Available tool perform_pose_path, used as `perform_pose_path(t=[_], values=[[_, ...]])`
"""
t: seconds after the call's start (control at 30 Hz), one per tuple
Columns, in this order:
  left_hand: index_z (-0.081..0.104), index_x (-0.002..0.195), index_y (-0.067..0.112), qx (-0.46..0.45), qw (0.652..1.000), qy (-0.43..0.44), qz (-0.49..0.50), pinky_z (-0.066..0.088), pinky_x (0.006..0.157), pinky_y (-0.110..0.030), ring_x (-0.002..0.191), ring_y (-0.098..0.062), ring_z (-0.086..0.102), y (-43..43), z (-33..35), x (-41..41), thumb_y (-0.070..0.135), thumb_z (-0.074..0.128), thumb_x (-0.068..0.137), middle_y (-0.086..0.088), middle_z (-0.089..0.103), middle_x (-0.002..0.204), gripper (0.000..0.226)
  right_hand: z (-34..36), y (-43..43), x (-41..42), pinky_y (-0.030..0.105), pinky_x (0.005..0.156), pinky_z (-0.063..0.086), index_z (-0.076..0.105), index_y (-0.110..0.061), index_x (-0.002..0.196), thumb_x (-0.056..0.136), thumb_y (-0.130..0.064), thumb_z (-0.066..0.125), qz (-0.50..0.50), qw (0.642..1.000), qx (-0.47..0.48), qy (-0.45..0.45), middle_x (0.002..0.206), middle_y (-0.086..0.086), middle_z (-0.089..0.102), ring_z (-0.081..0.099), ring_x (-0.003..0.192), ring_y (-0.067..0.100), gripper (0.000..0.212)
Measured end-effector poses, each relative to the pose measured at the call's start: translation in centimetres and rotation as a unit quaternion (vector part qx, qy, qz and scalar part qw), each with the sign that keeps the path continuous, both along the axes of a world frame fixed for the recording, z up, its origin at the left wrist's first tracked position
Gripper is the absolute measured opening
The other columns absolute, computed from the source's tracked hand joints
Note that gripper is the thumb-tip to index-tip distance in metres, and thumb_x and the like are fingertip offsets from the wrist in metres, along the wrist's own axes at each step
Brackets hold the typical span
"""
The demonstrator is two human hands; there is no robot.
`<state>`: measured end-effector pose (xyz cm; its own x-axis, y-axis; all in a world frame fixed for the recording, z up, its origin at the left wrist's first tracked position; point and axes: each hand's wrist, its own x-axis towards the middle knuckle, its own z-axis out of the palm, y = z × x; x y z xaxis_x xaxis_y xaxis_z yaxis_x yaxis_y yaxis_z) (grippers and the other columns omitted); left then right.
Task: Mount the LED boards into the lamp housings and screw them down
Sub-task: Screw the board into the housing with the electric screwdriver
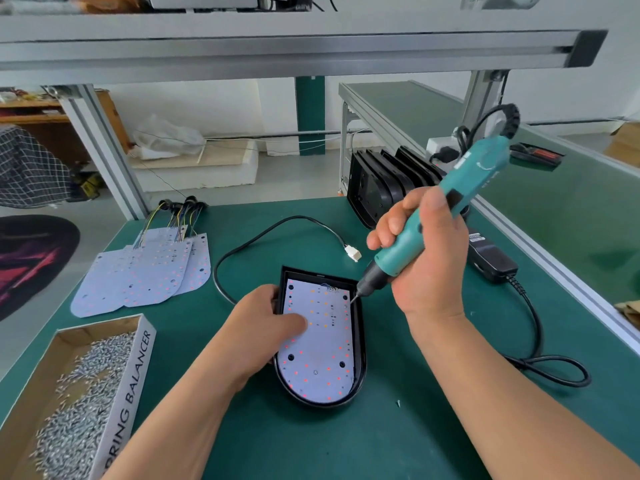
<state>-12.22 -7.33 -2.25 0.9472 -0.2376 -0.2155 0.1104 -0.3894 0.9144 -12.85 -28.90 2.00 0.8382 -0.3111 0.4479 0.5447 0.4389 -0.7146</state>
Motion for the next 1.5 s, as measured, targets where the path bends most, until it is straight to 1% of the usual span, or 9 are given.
perform_pose_path(t=[0.13,0.4,0.57,0.73,0.87,1.03,1.2,1.33,1.5], values=[[0.070,0.101,0.012,-0.002,1.000,0.007,0.003,0.055,0.064,-0.033,0.087,-0.034,0.079,0.0,-0.1,0.0,0.025,0.067,0.067,-0.006,0.082,0.091,0.037,-0.7,-0.6,-0.9,0.028,0.052,0.043,0.057,-0.018,0.089,0.094,-0.052,0.070,0.097,0.993,0.045,0.058,0.069,0.001,0.048,0.045,0.055,0.016,0.037],[0.069,0.106,0.013,-0.017,1.000,0.012,0.018,0.062,0.077,-0.045,0.091,-0.035,0.079,0.3,-0.4,0.4,0.022,0.069,0.066,-0.006,0.082,0.096,0.041,-2.2,1.1,-1.3,0.028,0.048,0.044,0.059,-0.017,0.087,0.079,-0.055,0.083,0.188,0.976,-0.023,0.110,0.066,0.004,0.048,0.044,0.050,0.018,0.046],[0.069,0.106,0.014,-0.018,1.000,0.012,0.023,0.063,0.080,-0.047,0.088,-0.031,0.080,0.3,-0.6,0.6,0.022,0.069,0.067,-0.003,0.082,0.094,0.041,-2.8,1.4,-1.0,0.029,0.048,0.045,0.059,-0.017,0.088,0.076,-0.061,0.085,0.201,0.971,-0.033,0.125,0.067,0.005,0.048,0.044,0.050,0.019,0.053],[0.068,0.111,0.017,-0.017,0.999,0.021,0.026,0.057,0.063,-0.033,0.084,-0.025,0.081,0.2,-0.5,0.5,0.024,0.069,0.067,0.000,0.082,0.093,0.045,-2.8,1.0,-0.8,0.028,0.048,0.044,0.060,-0.017,0.087,0.085,-0.053,0.077,0.205,0.970,-0.010,0.128,0.065,0.003,0.048,0.044,0.050,0.017,0.040],[0.068,0.113,0.018,-0.022,0.999,0.029,0.028,0.052,0.051,-0.024,0.077,-0.019,0.079,0.2,-0.3,0.3,0.026,0.069,0.069,0.002,0.082,0.092,0.045,-2.5,0.9,-0.8,0.028,0.049,0.044,0.060,-0.018,0.086,0.076,-0.062,0.083,0.202,0.971,-0.003,0.128,0.066,0.002,0.047,0.044,0.051,0.016,0.050],[0.067,0.116,0.017,-0.025,0.999,0.034,0.021,0.054,0.055,-0.028,0.081,-0.023,0.081,0.3,-0.2,0.2,0.026,0.069,0.070,0.000,0.083,0.095,0.047,-2.6,0.8,-0.9,0.028,0.049,0.044,0.060,-0.018,0.085,0.086,-0.053,0.074,0.194,0.971,0.005,0.138,0.065,0.002,0.046,0.043,0.051,0.016,0.038],[0.064,0.125,0.020,-0.045,0.998,0.037,0.033,0.059,0.057,-0.032,0.082,-0.022,0.080,0.5,0.2,0.2,0.039,0.071,0.074,0.002,0.082,0.096,0.055,-2.2,0.8,-1.0,0.028,0.049,0.043,0.057,-0.018,0.087,0.078,-0.059,0.083,0.183,0.976,0.015,0.120,0.067,0.003,0.046,0.043,0.051,0.016,0.050],[0.055,0.145,0.031,0.021,0.991,-0.086,0.097,0.059,0.081,-0.035,0.093,-0.009,0.071,1.0,0.9,0.3,0.060,0.068,0.075,0.017,0.069,0.091,0.076,-1.3,0.4,-1.4,0.027,0.049,0.043,0.055,-0.017,0.087,0.093,-0.051,0.065,0.163,0.981,0.055,0.094,0.067,0.002,0.045,0.043,0.052,0.016,0.036],[0.069,0.133,0.038,0.089,0.936,-0.341,-0.011,0.041,0.106,-0.023,0.125,-0.006,0.054,0.6,2.1,-1.3,0.056,0.069,0.086,0.023,0.065,0.115,0.050,-0.1,0.0,-2.0,0.027,0.050,0.042,0.053,-0.017,0.089,0.095,-0.054,0.059,0.123,0.987,0.085,0.061,0.068,0.001,0.044,0.042,0.054,0.015,0.039]])
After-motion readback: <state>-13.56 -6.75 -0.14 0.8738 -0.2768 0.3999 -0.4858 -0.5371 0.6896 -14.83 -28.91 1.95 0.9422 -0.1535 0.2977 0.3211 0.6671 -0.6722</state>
